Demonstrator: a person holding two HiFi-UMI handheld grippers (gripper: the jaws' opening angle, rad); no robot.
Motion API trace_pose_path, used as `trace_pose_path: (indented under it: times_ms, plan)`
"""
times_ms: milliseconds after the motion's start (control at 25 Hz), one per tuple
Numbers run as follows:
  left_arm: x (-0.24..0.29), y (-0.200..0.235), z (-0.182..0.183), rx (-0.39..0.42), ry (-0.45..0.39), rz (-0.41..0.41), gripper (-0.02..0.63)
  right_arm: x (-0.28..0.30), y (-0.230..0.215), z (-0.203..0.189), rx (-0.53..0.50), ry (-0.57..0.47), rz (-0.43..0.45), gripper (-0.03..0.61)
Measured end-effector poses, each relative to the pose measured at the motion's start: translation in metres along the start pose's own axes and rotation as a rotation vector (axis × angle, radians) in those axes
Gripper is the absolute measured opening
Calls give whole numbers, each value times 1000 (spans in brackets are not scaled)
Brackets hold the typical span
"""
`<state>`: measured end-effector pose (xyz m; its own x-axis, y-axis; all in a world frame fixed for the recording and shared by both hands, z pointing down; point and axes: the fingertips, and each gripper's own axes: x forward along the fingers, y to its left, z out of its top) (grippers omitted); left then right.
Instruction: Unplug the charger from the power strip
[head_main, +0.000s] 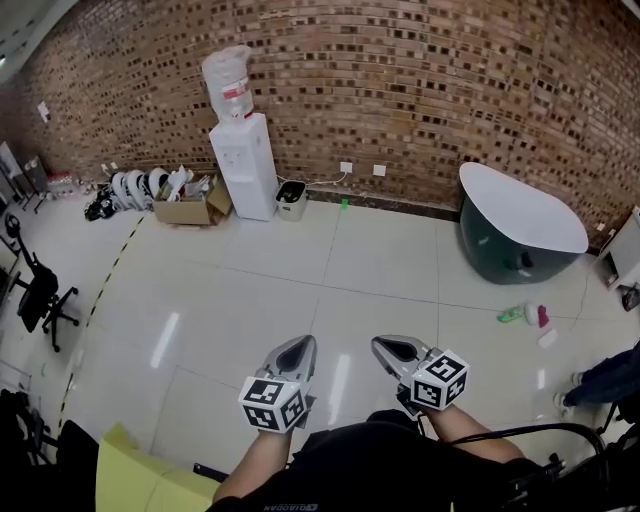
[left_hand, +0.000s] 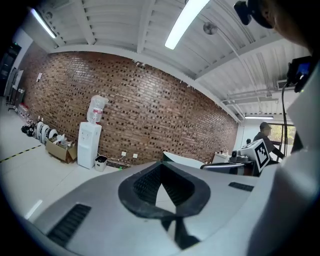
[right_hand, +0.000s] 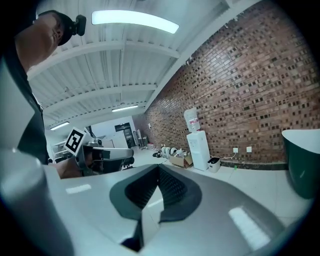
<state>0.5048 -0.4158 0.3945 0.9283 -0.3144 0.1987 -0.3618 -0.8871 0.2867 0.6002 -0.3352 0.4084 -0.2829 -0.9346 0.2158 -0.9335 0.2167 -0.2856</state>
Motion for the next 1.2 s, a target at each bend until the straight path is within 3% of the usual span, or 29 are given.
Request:
trace_pose_path:
  times_ms: [720, 1200]
  plan:
    - [40, -12, 11, -32, -42, 207, 4, 16, -55, 34, -35, 37, 223, 3]
    - [46, -25, 11, -25, -126, 424, 3, 29, -66, 40, -136, 84, 442, 3]
